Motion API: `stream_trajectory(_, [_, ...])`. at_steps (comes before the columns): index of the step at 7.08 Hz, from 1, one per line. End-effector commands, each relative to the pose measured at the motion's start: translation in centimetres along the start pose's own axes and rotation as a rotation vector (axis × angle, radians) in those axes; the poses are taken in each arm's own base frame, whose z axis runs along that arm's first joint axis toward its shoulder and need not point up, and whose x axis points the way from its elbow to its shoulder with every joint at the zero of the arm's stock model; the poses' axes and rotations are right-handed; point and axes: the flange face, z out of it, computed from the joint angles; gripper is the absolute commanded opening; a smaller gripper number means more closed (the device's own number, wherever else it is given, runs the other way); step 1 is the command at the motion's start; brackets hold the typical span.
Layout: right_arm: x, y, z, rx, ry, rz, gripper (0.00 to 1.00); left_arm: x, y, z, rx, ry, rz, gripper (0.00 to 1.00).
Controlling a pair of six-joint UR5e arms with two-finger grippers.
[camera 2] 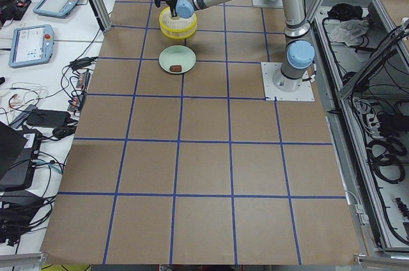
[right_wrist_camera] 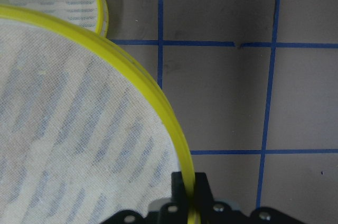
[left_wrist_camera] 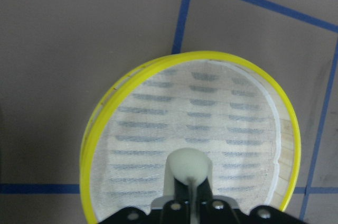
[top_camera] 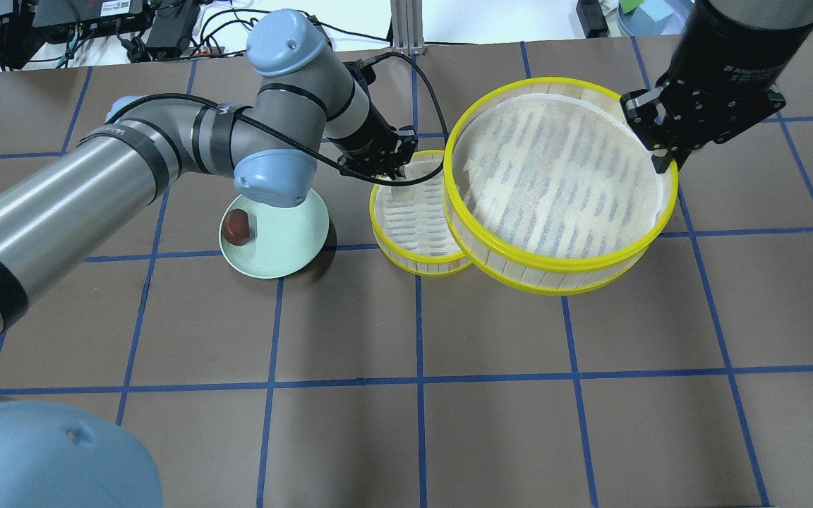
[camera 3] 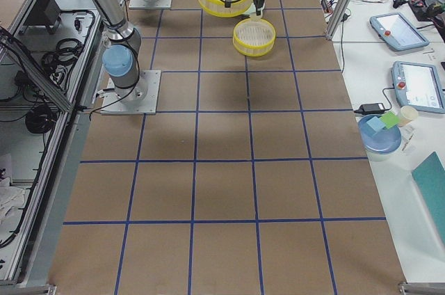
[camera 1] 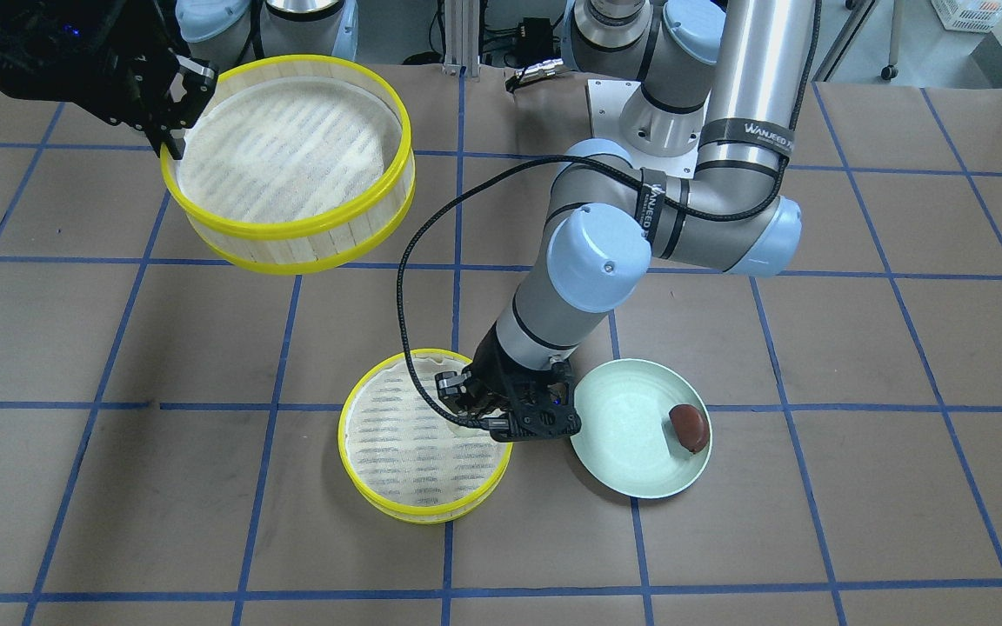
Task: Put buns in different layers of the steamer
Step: 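Lift the top tier aside with right while left carries bun over lower tier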
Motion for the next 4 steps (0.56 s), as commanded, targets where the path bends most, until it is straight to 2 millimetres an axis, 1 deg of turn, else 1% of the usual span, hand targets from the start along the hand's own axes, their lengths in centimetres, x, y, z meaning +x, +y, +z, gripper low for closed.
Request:
stream_trajectory(1, [1.0,-0.2,0.1,-0.003,-0.001,0.007,0.00,1.7,1.1,2.1,-0.031,0.050,0.023,0.95])
stream_trajectory(2, [0.9,-0.2,0.5,-0.026,0.001,0.004,0.00,1.9,1.0,2.0,-0.031,0.057,0.029,1.00])
stream_trajectory(4, [0.9,-0.1,0.6,-0.040,0.005,0.002,0.00,2.2,0.7,0.1,0.003,0.056,0.051,1.00])
